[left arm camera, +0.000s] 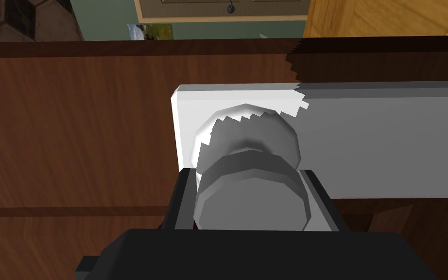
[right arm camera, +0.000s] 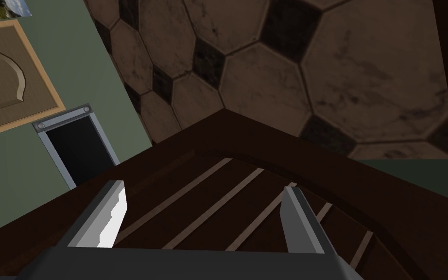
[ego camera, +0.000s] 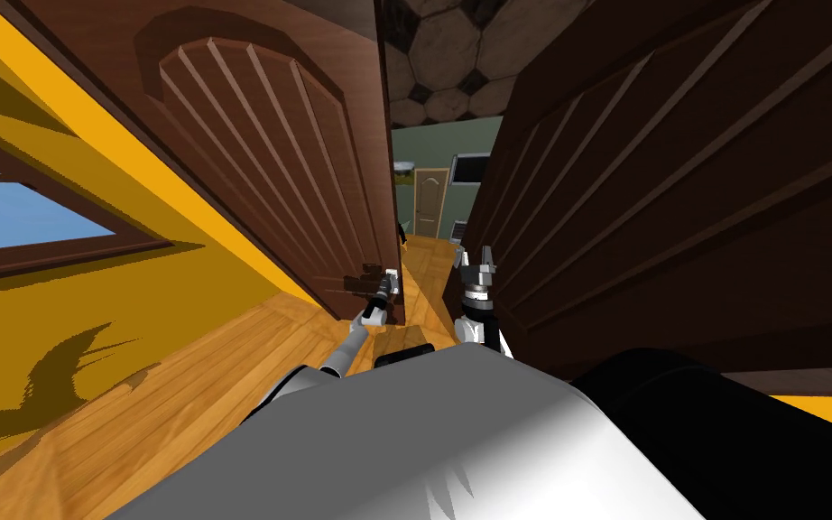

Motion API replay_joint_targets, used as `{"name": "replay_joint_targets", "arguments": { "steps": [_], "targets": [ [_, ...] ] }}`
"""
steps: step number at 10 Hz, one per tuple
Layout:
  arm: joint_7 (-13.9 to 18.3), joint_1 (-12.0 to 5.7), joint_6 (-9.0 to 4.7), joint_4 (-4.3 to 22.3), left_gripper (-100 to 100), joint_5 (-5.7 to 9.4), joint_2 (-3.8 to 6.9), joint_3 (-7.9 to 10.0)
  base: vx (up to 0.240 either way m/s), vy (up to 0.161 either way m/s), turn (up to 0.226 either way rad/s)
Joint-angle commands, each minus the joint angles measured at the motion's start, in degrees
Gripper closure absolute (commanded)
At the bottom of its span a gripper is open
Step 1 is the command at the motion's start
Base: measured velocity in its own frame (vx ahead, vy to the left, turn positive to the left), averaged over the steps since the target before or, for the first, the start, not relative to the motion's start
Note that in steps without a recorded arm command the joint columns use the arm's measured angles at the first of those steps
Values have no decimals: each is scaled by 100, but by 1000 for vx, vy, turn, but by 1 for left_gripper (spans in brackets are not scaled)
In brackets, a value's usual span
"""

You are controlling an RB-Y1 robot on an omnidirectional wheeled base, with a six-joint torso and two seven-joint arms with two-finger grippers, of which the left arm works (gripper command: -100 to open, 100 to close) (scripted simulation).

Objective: Push the door open

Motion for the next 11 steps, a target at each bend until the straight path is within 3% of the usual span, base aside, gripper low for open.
{"name": "replay_joint_targets", "arguments": {
  "steps": [1,3,4,6,11],
  "targets": [
    [2,8,3,3,100,1,-1,-2,-16,6,2],
    [2,8,3,3,100,1,-1,-2,-4,1,1],
    [-173,-9,-44,57,100,155,71,73,108,-52,4],
    [-349,-36,-102,103,100,317,123,153,146,-83,21],
    [-826,-109,-256,227,100,754,197,369,163,-76,39]
  ]
}}
